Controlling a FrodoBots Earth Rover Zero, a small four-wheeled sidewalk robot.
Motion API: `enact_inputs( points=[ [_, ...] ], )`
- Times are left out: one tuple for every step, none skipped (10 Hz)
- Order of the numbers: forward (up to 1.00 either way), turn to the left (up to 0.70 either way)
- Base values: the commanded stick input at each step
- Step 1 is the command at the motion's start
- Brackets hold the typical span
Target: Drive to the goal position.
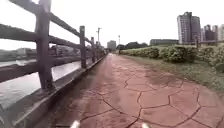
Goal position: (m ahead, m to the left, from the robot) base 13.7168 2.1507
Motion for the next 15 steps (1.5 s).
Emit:
enact_inputs(
  points=[
    [0.70,0.00],
    [0.70,0.00],
    [0.70,0.00],
    [0.70,0.00],
    [0.70,0.00],
    [0.70,0.00],
    [0.70,0.00],
    [0.70,0.00],
    [0.70,0.00],
    [0.70,0.00],
    [0.70,0.00],
    [0.70,0.00],
    [0.70,0.00],
    [0.70,0.00],
    [0.70,0.00]
  ],
)
